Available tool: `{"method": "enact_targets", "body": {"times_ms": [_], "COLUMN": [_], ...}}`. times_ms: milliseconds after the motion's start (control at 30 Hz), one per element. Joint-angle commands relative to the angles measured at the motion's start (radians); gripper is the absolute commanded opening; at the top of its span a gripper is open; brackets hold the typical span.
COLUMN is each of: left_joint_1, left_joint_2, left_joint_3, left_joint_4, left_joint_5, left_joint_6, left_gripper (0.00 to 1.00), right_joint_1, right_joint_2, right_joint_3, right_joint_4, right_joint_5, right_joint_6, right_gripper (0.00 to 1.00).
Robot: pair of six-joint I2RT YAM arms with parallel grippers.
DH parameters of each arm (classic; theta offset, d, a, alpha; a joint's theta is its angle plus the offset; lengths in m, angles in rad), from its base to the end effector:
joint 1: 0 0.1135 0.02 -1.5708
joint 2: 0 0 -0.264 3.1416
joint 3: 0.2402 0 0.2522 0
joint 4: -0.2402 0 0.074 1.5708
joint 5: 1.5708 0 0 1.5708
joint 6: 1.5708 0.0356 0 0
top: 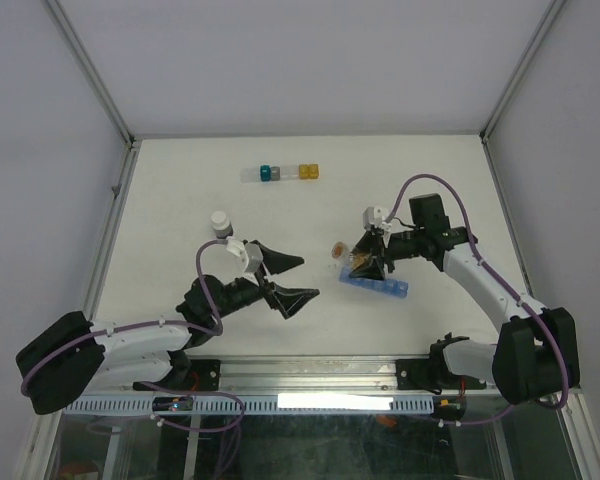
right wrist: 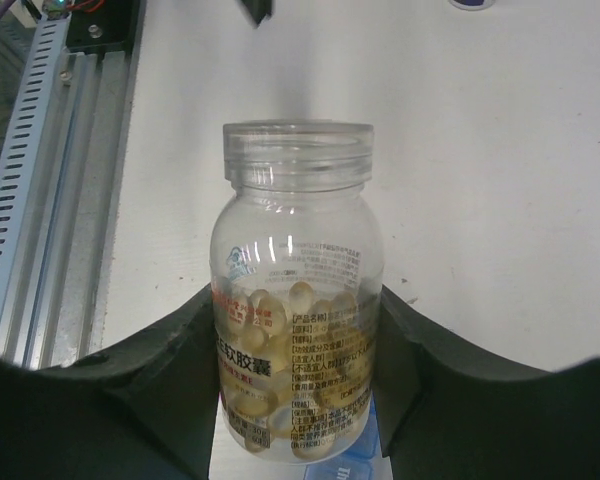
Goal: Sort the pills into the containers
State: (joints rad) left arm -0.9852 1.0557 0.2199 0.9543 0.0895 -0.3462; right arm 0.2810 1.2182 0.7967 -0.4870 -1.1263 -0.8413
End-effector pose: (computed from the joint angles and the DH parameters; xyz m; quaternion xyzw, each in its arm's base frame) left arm 0.1120 -0.1746 0.2147 0.2401 0.6193 -0.4847 0.5692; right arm 0.2138 0.0952 0.2454 -0.5725 0.5846 0.4091 0.4038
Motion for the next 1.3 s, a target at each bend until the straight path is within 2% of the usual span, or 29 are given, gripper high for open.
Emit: {"method": "enact_targets", "body": {"times_ms": [0,133,233,467,533,633,900,1267], "left_joint_1": [0.152,0.176,0.184,0.206,0.214,0.218,0.219,0.218], "left_joint_2": [0.01,0.097,0.181,0.339,0.365,0.422,0.488,0.518], "left_joint_3": [0.049,0.148,0.196,0.304,0.318,0.336,0.375,0.403], "left_joint_4": [0.274,0.163,0.17,0.177,0.201,0.228,0.282,0.301], "left_joint_5": [0.495,0.529,0.561,0.62,0.641,0.65,0.658,0.656], "left_joint_6": [0.271,0.368,0.393,0.377,0.355,0.321,0.253,0.216], "left_gripper": [0.99,0.99,0.98,0.86,0.75,0.72,0.7,0.62], "right_joint_1": [0.001,0.001,0.003,0.005,0.005,0.007,0.009,0.011], "right_joint_2": [-0.041,-0.05,-0.049,-0.047,-0.045,-0.041,-0.039,-0.037], "right_joint_3": [0.035,0.031,0.03,0.033,0.032,0.034,0.034,0.036], "right_joint_4": [-0.086,-0.106,-0.113,-0.122,-0.122,-0.123,-0.123,-0.122], "right_joint_5": [-0.113,-0.122,-0.128,-0.128,-0.127,-0.126,-0.125,-0.124], "right_joint_6": [-0.16,-0.201,-0.214,-0.223,-0.223,-0.222,-0.22,-0.217], "right_gripper": [0.0,0.0,0.0,0.0,0.0,0.0,0.0,0.0]}}
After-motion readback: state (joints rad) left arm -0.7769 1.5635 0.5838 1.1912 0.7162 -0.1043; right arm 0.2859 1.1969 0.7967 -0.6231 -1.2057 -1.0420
